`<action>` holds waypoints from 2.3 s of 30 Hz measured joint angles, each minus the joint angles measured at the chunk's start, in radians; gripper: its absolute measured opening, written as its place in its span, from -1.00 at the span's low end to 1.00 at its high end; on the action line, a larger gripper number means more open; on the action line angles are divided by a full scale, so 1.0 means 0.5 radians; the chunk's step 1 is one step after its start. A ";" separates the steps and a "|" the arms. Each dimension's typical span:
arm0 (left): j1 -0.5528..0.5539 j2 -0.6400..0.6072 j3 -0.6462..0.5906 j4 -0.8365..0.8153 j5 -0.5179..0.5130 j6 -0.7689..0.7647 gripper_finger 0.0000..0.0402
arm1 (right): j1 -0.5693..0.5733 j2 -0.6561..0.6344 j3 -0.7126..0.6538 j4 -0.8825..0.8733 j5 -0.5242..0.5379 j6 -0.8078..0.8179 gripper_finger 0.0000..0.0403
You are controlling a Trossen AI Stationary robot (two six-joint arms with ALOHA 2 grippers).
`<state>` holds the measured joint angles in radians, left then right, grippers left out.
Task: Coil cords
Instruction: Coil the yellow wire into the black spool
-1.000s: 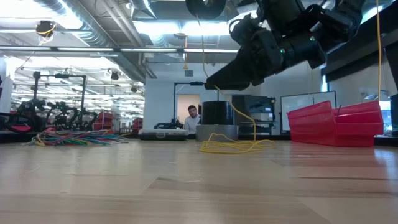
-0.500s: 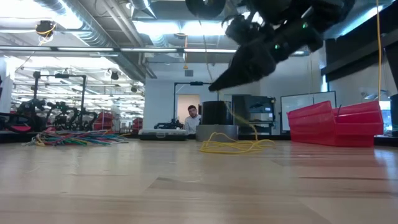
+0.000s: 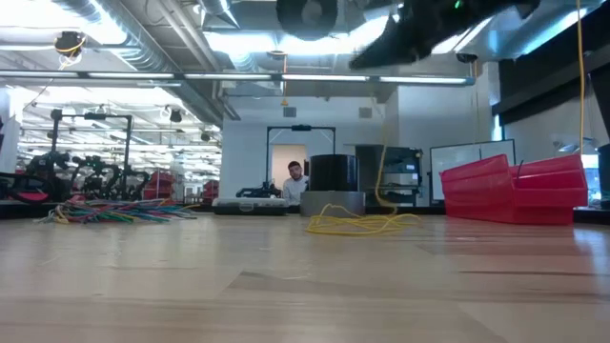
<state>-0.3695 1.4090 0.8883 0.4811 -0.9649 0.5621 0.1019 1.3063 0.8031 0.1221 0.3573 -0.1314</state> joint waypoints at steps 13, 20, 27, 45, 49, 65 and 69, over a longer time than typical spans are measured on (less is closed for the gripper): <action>0.230 0.076 -0.001 -0.157 0.312 -0.320 -0.99 | 0.202 0.000 -0.001 0.340 -0.020 -0.008 -0.98; 0.338 0.111 -0.001 -0.147 0.413 -0.482 -0.99 | 0.203 0.195 0.000 0.586 -0.180 0.004 -0.98; 0.379 0.111 -0.001 -0.135 0.661 -0.642 -0.99 | 0.202 0.414 0.057 0.766 -0.176 -0.007 -0.97; 0.375 0.112 -0.002 -0.061 0.773 -0.689 -0.99 | 0.203 0.507 0.149 0.451 0.169 -0.121 -0.97; 0.356 0.069 -0.002 -0.052 0.761 -0.695 -0.99 | 0.199 0.508 0.149 0.355 0.171 -0.212 -0.97; 0.142 -0.126 0.000 -0.264 0.548 -0.510 -0.99 | 0.200 0.481 0.188 -0.038 0.207 0.189 -0.63; 0.127 -0.152 0.000 -0.308 0.482 -0.503 -0.99 | 0.203 0.392 0.287 -0.395 0.179 0.148 -0.40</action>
<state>-0.3062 1.3331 0.8883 0.3268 -0.7238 0.3105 0.2035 1.5021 0.9465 -0.0755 0.4469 -0.0574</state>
